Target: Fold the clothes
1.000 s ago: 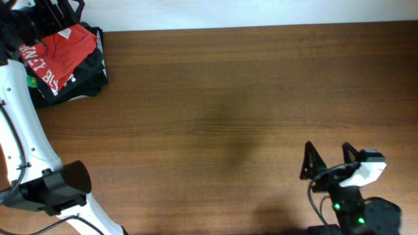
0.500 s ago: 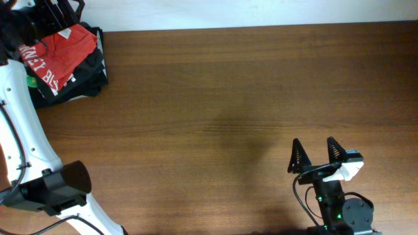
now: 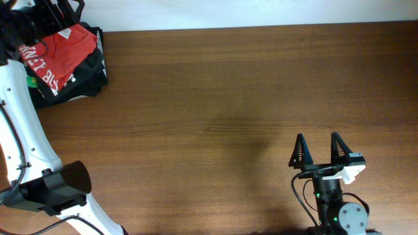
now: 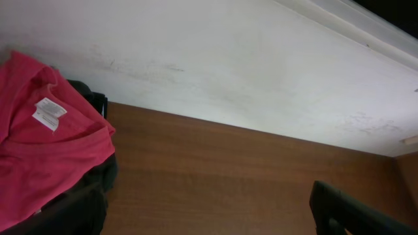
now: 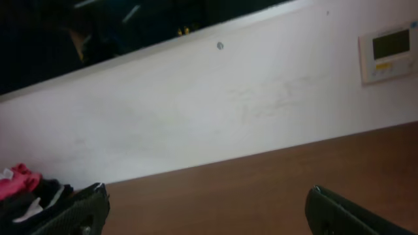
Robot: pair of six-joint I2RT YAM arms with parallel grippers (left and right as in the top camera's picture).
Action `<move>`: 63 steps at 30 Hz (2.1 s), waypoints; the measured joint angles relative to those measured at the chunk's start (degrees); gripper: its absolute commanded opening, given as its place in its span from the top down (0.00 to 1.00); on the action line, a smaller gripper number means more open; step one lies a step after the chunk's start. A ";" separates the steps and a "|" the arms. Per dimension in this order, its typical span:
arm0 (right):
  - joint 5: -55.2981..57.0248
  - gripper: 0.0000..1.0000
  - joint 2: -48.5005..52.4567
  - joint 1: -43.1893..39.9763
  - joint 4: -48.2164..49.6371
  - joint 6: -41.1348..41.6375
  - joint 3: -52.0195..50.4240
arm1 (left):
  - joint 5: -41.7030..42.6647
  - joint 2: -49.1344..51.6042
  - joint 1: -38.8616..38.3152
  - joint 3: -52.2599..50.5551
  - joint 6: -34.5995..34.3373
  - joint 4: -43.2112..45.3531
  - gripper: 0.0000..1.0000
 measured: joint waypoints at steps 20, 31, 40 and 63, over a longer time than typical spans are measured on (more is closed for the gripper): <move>-0.13 0.01 -0.11 0.02 -13.03 0.00 -1.68 | 0.00 -0.02 0.00 0.00 0.00 0.00 0.01; -0.20 0.01 -0.11 0.02 -13.03 0.02 -1.68 | 0.00 -0.02 0.00 0.00 0.00 0.00 0.01; -0.20 0.01 -0.11 0.02 -13.03 0.02 -1.68 | 0.00 0.00 0.00 0.00 0.00 0.00 0.01; -0.17 0.01 -0.11 0.02 -13.03 0.02 -1.68 | -0.02 -0.31 -0.28 -0.20 0.00 0.02 0.01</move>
